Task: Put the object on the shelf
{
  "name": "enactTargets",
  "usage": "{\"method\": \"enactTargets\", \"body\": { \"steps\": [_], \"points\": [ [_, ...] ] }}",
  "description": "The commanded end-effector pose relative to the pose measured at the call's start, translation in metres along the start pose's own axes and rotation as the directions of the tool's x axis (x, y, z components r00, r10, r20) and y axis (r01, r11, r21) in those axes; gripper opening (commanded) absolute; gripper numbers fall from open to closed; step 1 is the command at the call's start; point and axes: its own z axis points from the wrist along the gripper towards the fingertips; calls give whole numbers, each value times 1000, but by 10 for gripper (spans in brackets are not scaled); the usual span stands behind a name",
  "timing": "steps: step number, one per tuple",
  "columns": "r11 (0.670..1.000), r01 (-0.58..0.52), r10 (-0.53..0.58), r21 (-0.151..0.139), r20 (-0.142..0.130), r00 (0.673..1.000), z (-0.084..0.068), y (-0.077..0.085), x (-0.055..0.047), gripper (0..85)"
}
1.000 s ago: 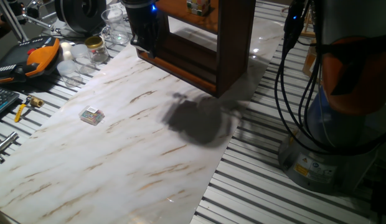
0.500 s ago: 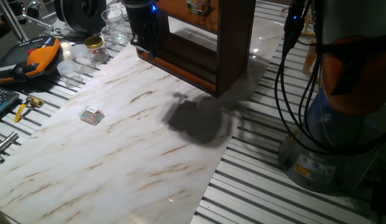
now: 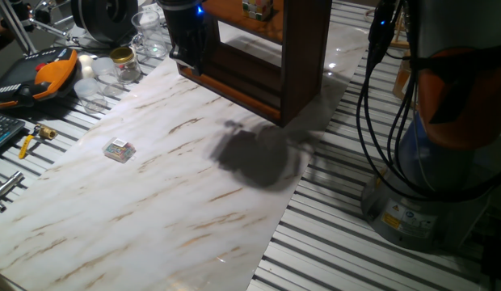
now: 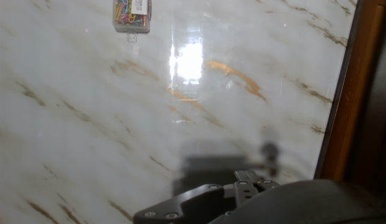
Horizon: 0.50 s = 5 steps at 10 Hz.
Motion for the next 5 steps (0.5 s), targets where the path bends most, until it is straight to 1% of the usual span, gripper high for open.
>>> {"method": "enactTargets", "body": {
  "steps": [1, 5],
  "points": [
    [1000, 0, 0, 0, 0, 1000, 0, 0, 0, 0],
    [1000, 0, 0, 1, -2, 1000, 0, 1, 1, 0]
  ]
}}
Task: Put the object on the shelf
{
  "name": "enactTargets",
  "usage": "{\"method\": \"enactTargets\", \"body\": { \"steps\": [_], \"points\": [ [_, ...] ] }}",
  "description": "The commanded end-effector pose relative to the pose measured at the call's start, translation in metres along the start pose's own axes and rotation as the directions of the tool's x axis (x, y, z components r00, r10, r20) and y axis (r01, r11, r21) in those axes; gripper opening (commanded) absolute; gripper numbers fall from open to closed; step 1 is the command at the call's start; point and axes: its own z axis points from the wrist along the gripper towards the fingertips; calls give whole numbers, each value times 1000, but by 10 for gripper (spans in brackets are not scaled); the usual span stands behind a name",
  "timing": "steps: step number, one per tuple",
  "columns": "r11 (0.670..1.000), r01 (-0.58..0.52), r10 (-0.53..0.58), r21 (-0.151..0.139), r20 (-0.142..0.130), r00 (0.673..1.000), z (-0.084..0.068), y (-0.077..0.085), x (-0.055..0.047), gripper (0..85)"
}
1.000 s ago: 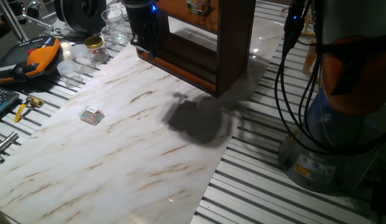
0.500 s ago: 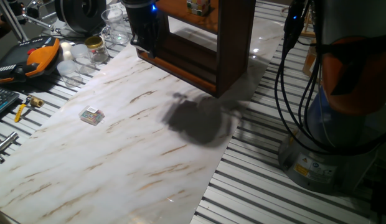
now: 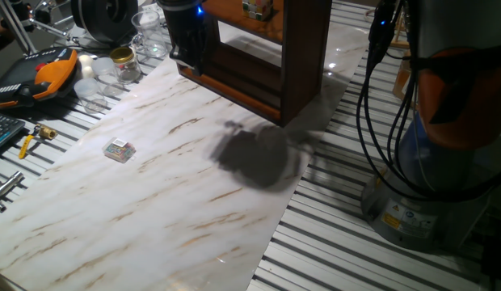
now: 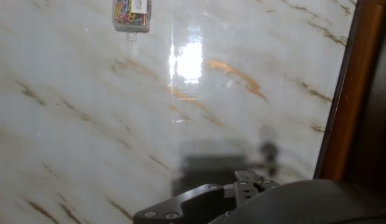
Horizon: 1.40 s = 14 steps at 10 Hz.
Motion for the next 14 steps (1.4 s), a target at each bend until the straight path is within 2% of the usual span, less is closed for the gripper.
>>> {"method": "enactTargets", "body": {
  "steps": [1, 14],
  "points": [
    [1000, 1, -1, 0, 0, 1000, 0, 0, 0, 0],
    [1000, 7, -7, 17, 4, 1000, -2, 0, 0, 0]
  ]
}}
